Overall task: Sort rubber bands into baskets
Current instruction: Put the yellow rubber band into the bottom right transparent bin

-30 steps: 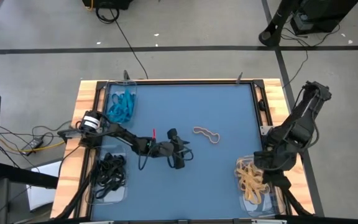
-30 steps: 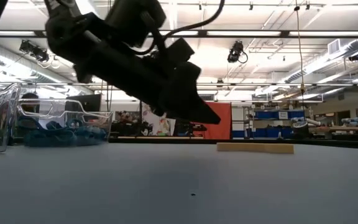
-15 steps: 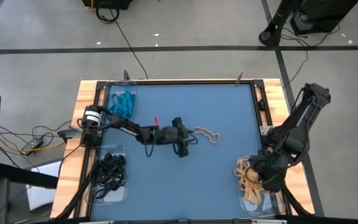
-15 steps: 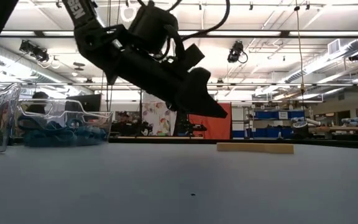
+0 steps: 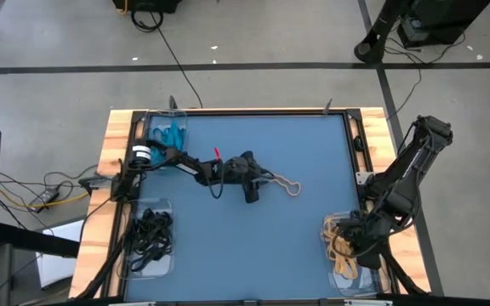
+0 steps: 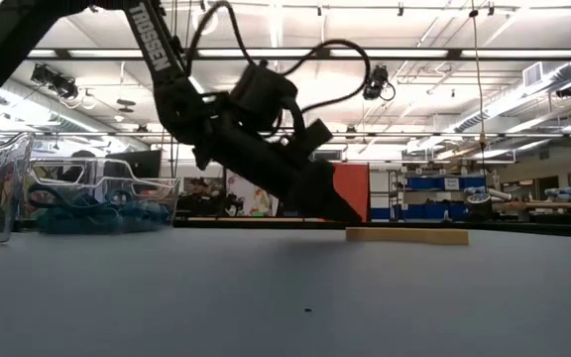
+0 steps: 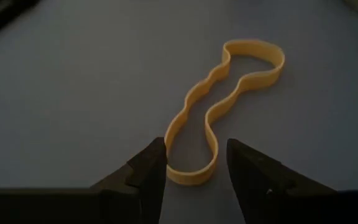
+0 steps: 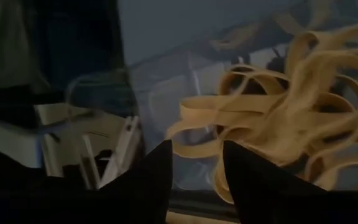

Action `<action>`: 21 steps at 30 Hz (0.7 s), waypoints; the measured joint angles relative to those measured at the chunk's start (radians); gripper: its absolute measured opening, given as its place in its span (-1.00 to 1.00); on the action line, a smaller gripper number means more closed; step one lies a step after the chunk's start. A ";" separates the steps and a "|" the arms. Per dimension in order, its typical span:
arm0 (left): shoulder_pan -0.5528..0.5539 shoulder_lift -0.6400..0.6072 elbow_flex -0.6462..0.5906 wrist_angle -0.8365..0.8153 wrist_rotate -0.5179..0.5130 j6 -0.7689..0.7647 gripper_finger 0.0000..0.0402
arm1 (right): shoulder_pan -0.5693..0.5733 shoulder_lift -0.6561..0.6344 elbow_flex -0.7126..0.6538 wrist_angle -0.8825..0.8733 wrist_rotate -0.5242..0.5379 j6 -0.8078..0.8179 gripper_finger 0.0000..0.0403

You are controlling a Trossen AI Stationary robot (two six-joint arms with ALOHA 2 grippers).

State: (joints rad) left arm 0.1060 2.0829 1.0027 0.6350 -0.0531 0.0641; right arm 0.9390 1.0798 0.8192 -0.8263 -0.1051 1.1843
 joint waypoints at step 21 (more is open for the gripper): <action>0.006 0.044 0.052 -0.109 0.028 0.037 -0.86 | 0.003 -0.002 0.000 0.078 0.027 -0.003 -0.26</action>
State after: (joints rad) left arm 0.1116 2.1265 1.0546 0.5260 -0.0248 0.1008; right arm 0.9424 1.0779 0.8192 -0.7486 -0.0786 1.1814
